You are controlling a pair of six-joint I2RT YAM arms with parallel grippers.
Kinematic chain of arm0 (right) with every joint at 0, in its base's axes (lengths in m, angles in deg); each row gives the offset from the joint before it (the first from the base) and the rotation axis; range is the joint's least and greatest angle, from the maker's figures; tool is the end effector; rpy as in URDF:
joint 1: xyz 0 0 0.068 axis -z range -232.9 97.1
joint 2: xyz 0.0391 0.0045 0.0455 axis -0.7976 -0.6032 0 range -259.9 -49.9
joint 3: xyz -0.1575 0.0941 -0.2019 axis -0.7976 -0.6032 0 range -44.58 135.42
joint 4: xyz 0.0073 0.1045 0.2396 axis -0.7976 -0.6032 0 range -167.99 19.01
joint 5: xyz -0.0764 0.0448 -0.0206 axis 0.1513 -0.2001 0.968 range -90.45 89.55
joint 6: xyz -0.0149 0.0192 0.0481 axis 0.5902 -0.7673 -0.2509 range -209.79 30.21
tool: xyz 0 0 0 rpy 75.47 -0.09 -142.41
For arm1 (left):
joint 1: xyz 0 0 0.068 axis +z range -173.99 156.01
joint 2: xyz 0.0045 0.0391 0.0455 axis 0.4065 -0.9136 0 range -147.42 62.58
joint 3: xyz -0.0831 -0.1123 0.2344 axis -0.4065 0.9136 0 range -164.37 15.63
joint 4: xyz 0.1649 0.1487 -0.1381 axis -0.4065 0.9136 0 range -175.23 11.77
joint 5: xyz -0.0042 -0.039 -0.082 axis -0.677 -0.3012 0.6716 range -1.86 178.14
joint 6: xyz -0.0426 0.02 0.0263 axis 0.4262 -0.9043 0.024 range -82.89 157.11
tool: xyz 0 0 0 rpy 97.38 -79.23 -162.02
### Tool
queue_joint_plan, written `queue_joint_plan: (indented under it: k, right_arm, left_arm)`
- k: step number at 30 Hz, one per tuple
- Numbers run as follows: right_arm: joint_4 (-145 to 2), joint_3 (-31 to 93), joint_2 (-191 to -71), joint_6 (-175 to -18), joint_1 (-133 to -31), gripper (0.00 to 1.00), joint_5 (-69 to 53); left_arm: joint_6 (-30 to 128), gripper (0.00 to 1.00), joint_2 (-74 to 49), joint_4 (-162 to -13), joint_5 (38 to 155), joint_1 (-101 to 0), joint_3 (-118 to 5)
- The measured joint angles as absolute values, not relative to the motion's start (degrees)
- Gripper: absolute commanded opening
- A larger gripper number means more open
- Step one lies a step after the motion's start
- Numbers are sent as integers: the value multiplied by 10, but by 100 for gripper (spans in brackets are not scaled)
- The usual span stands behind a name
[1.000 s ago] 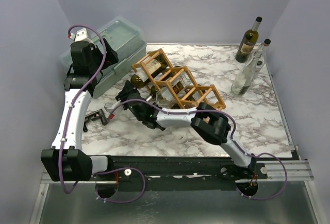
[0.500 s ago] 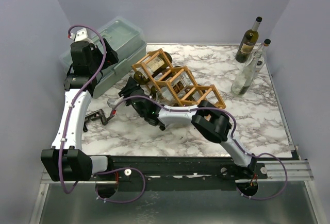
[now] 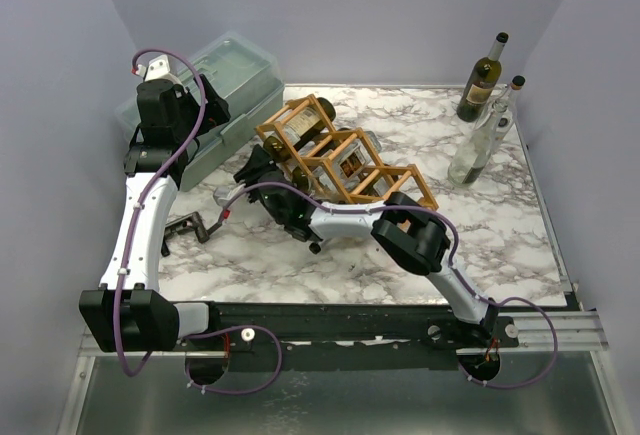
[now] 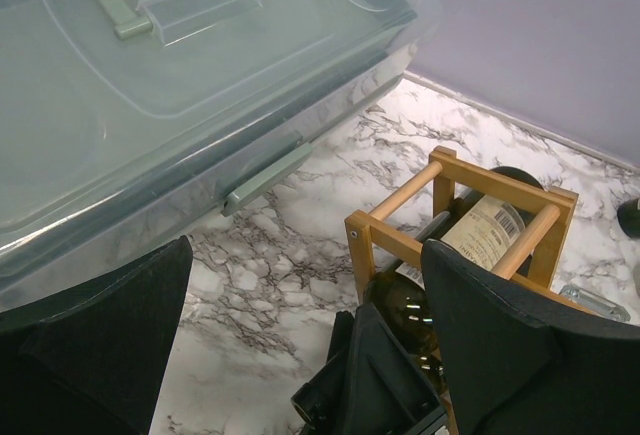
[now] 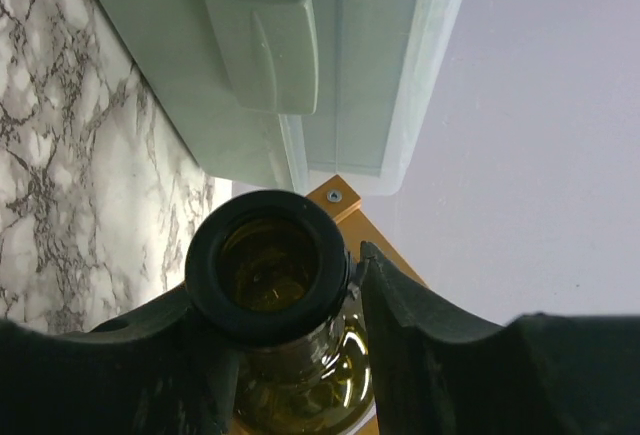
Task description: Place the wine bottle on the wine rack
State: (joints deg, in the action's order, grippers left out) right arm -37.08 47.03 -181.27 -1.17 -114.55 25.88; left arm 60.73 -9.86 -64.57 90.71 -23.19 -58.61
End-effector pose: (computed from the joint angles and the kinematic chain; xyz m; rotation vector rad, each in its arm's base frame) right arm 0.2640 0.4559 0.1902 -1.5318 0.7734 -0.7354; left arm 0.2871 0.0023 0.3975 -0.3743 1.8750 -0.3123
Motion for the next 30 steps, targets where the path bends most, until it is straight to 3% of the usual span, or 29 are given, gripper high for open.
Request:
queue_joint_plan:
  k: [11, 16, 18, 30]
  right_arm:
    - [-368, 464, -1813, -40, -1155, 74, 259]
    - [-397, 466, -1812, -72, -1172, 88, 258]
    - [-416, 471, -1810, -88, -1180, 100, 258]
    - [-553, 480, -1743, -203, -1200, 100, 250]
  left_arm:
    - [609, 98, -99, -646, 912, -229, -586]
    - [609, 98, -99, -646, 912, -229, -586]
    - [609, 98, -99, -646, 912, -229, -586]
    - [610, 98, -99, -646, 912, -229, -586]
